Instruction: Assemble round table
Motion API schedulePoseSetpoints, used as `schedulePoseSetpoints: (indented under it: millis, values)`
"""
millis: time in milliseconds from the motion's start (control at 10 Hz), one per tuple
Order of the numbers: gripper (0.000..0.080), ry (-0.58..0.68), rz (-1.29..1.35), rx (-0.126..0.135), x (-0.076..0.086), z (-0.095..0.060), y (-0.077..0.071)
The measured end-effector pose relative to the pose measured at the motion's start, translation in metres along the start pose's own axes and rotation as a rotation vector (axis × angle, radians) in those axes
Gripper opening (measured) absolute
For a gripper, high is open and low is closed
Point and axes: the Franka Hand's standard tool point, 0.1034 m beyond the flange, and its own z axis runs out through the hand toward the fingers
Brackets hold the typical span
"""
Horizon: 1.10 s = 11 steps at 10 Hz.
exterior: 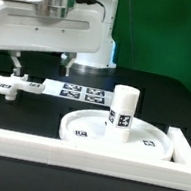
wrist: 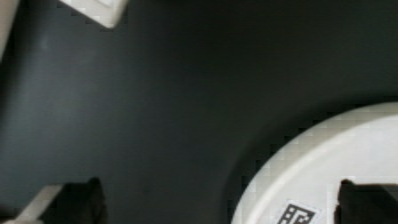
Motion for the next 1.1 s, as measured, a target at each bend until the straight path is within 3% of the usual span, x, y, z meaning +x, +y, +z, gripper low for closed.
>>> schedulePoseSetpoints:
  millis: [400,800,900,1100]
  values:
    - [0.0648,-0.002,-0.035,-0.004,-0.006,0.002,0.006]
    - [0.0648,-0.016,-0.13,-0.013,-0.067,0.011,0.037]
    - [0.0648,-0.023,-0.116,-0.006,-0.076,0.014,0.042]
    - [0.0648,-0.022,-0.114,-0.006,-0.074,0.015,0.041]
